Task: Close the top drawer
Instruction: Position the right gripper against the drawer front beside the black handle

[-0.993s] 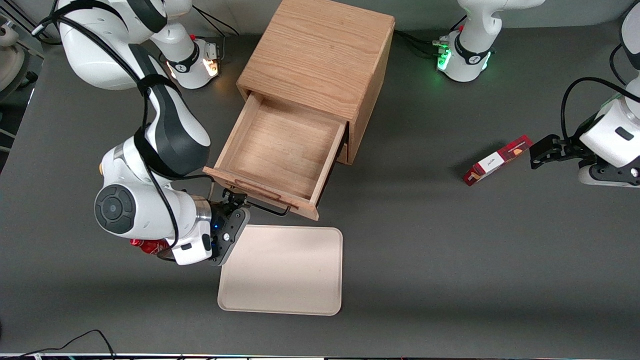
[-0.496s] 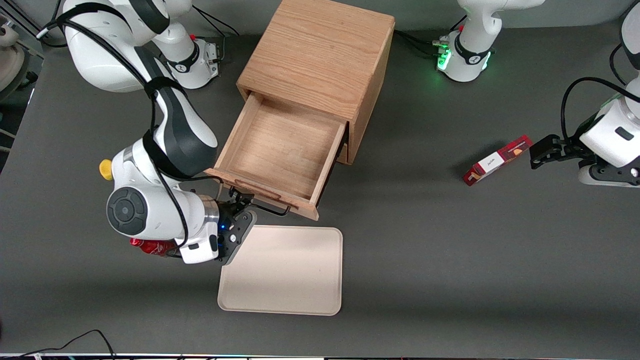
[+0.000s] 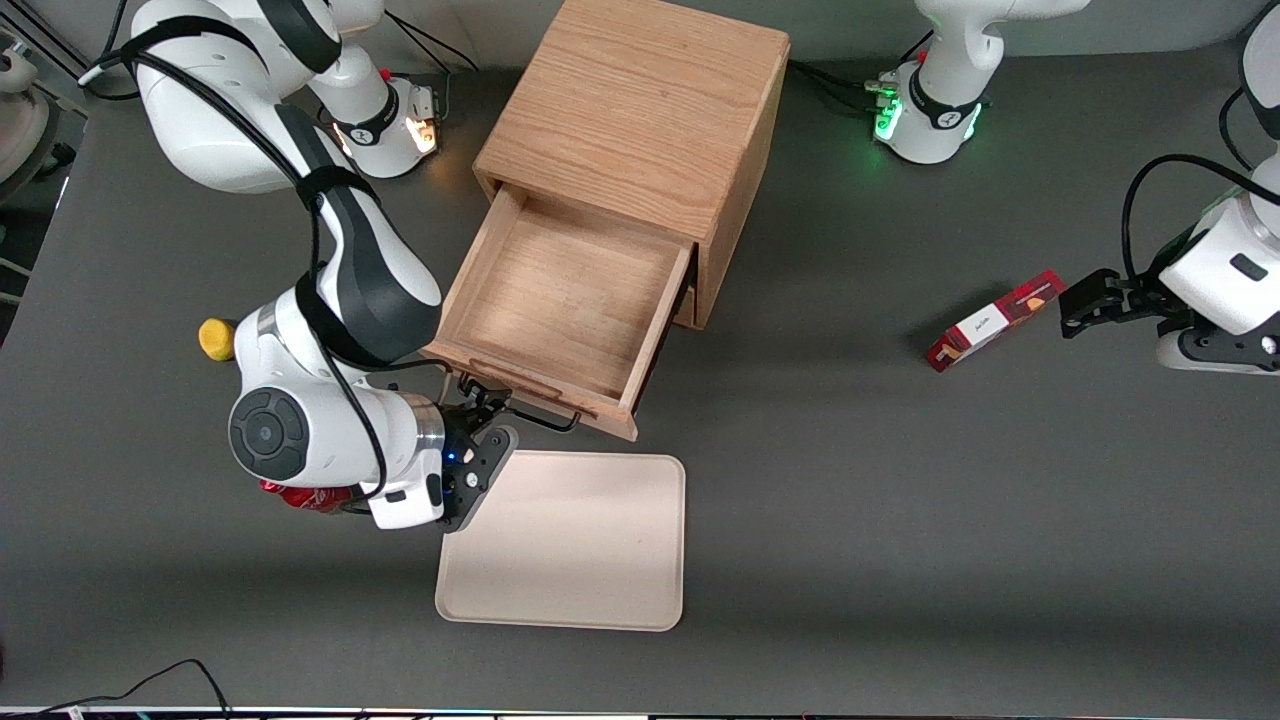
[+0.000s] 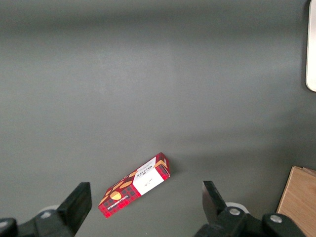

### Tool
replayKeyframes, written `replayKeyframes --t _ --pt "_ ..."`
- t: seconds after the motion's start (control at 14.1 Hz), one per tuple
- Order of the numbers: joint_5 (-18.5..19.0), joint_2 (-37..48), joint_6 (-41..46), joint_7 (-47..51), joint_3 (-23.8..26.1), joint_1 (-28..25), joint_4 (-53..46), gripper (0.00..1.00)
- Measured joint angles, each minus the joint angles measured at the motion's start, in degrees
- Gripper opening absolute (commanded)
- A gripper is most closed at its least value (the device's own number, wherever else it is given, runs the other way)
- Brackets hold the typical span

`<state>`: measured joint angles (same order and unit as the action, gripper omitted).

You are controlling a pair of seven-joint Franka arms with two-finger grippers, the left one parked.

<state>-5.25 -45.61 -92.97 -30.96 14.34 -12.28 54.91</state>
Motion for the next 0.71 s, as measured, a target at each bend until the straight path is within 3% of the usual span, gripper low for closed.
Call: replayKeyframes --t 0.28,0.71 --pt "-3.8 0.0 0.6 0.5 0.0 0.2 2.3 1.00" --pt "-4.2 0.0 0.6 0.5 0.0 0.6 4.0 1.00"
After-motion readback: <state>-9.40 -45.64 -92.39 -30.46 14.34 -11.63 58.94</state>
